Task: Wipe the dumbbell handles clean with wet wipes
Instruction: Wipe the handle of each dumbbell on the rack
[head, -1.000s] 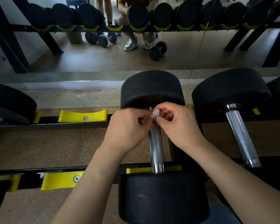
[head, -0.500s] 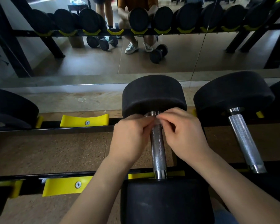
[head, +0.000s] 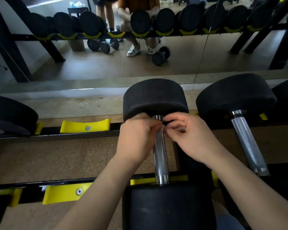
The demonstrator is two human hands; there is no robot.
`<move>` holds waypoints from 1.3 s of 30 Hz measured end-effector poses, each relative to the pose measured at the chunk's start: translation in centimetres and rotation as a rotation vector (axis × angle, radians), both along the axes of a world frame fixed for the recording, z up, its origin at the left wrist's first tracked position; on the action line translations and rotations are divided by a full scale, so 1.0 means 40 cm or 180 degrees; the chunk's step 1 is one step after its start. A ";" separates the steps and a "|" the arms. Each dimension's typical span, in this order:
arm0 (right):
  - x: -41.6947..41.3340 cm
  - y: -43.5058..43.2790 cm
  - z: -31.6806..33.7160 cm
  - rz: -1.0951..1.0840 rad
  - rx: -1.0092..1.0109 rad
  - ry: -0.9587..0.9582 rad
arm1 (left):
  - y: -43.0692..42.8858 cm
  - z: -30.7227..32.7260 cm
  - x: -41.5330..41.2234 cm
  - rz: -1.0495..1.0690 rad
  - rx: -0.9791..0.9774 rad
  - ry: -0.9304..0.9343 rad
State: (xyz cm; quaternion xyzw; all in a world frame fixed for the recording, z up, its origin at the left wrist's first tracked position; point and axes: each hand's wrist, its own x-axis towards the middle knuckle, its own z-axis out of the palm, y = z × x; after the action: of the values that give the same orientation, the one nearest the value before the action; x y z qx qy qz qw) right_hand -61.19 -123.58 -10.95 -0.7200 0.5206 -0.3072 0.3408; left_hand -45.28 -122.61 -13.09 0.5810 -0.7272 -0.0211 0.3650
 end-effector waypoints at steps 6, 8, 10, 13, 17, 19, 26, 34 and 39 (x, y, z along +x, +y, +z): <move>-0.016 0.018 -0.006 0.0309 0.0264 0.0444 | 0.080 -0.013 0.019 -0.0868 0.0660 -0.0011; -0.013 0.015 -0.004 0.0209 0.0296 0.0183 | 0.065 -0.013 0.010 -0.0621 0.0391 -0.0015; -0.001 0.009 0.000 0.0035 0.0247 -0.0054 | 0.035 -0.004 -0.006 -0.0097 0.0169 0.0291; 0.010 0.016 0.004 0.0078 0.0147 -0.0021 | 0.018 0.007 -0.012 0.0359 0.0300 0.0499; 0.019 0.045 0.000 0.0155 -0.0395 0.0694 | 0.065 0.002 0.023 -0.0184 0.0634 0.0682; 0.039 0.039 -0.003 0.0052 -0.0865 0.1046 | 0.075 0.011 0.040 -0.0335 0.0842 0.0857; 0.054 -0.011 -0.032 -0.0185 -0.1464 0.0675 | 0.115 0.017 0.027 -0.0277 0.0793 0.1289; 0.035 0.039 -0.029 0.0322 -0.1791 0.1118 | 0.122 -0.008 0.016 -0.0054 0.0769 0.0890; 0.069 -0.015 -0.021 0.0498 -0.2094 0.1348 | 0.120 -0.001 0.025 0.0104 0.0842 0.0969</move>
State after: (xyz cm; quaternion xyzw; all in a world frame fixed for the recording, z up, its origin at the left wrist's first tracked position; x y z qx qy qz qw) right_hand -58.44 -124.19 -11.78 -0.8756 0.3968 -0.2754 -0.0005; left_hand -44.30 -117.82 -13.13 0.6257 -0.6449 -0.1982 0.3915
